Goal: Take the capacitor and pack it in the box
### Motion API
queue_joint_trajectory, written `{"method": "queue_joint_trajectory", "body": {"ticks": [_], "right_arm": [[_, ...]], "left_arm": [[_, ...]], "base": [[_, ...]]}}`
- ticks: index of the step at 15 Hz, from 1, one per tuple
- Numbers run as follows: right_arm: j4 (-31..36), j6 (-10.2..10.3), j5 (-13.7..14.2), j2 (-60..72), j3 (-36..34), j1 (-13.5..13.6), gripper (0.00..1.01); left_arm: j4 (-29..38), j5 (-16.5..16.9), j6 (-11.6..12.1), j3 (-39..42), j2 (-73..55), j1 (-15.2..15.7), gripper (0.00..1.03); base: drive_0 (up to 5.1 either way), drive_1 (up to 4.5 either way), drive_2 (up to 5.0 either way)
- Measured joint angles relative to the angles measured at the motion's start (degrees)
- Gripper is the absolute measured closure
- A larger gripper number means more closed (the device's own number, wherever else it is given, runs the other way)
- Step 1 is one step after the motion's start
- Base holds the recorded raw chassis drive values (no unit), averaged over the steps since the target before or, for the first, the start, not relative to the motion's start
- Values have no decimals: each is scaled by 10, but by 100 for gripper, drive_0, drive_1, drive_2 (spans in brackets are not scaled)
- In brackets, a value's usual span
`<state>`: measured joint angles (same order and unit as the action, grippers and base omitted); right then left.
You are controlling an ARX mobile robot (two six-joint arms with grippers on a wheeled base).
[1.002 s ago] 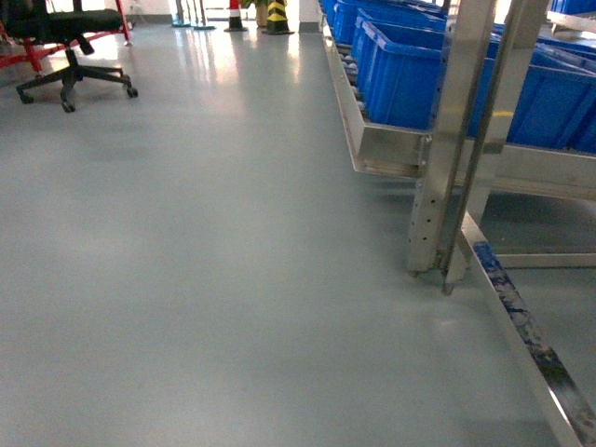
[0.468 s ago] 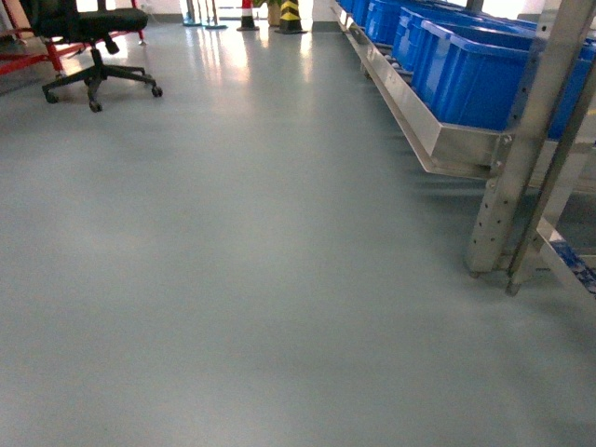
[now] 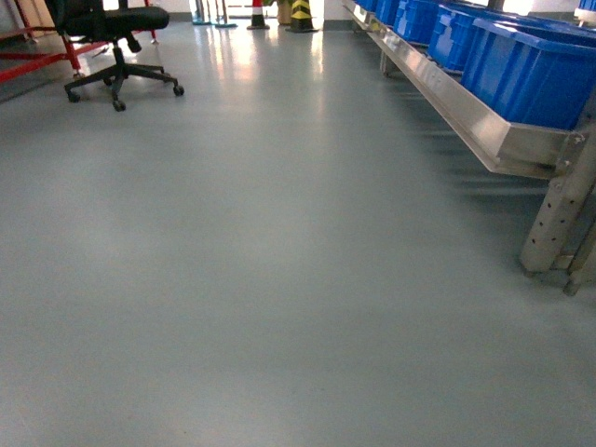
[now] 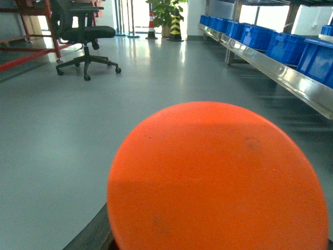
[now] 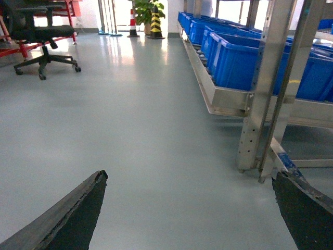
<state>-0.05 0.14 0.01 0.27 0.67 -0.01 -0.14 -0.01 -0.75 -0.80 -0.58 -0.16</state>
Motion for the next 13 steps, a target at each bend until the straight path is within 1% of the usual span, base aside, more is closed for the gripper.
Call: {"method": "queue_joint_trajectory", "body": {"ticks": [13], "right_arm": [[-3,0,0,0,0,0,3]], "left_arm": [[-2,0,0,0,0,0,59]], "base": [[-501,244,244]]}}
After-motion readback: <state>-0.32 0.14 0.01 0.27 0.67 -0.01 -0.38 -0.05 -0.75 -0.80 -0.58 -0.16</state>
